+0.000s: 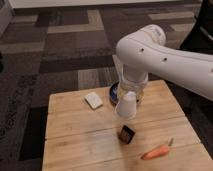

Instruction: Place the ceramic cup over the eraser

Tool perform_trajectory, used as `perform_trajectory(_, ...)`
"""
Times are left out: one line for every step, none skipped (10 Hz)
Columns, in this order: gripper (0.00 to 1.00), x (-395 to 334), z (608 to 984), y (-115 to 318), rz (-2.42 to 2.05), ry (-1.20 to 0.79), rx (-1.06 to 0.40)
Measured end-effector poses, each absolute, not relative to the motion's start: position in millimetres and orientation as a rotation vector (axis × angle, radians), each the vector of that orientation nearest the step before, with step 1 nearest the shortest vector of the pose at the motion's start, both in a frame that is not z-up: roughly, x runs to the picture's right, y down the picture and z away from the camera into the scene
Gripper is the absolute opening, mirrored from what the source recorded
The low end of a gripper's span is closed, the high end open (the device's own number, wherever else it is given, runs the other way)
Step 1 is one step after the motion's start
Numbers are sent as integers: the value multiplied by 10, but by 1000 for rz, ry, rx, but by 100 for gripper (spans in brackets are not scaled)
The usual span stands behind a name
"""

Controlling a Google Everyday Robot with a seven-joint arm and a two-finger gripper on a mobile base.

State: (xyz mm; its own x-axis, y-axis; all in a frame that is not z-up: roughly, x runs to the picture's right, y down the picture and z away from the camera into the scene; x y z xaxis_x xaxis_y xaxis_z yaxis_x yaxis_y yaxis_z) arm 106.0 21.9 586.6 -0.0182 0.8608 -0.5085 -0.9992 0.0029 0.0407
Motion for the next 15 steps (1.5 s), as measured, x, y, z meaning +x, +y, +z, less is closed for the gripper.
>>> perform_trajectory(0,1059,5867,217,1538,450,-387)
perform_trajectory(0,1060,5867,216,1538,450,-387)
perform_trajectory(0,1063,5867,216,1538,450,-386)
perform_trajectory(0,1055,5861,212,1537,448,-385)
perform_trajectory(0,934,5781,174,1518,426,-380)
perform_trajectory(0,876,5728,184,1511,420,-381)
perform_trajectory(0,843,5669,210,1507,419,-379)
perform_trajectory(0,815,5609,276,1504,424,-383)
perform_trajectory(0,843,5567,335,1510,433,-382)
perform_trajectory(0,868,5490,395,1522,436,-379)
perform_trajectory(0,899,5423,428,1533,436,-373)
perform_trajectory(0,911,5333,463,1538,432,-366)
perform_trajectory(0,913,5290,502,1540,432,-366)
perform_trajectory(0,943,5256,578,1547,440,-368)
perform_trajectory(0,955,5244,660,1557,444,-379)
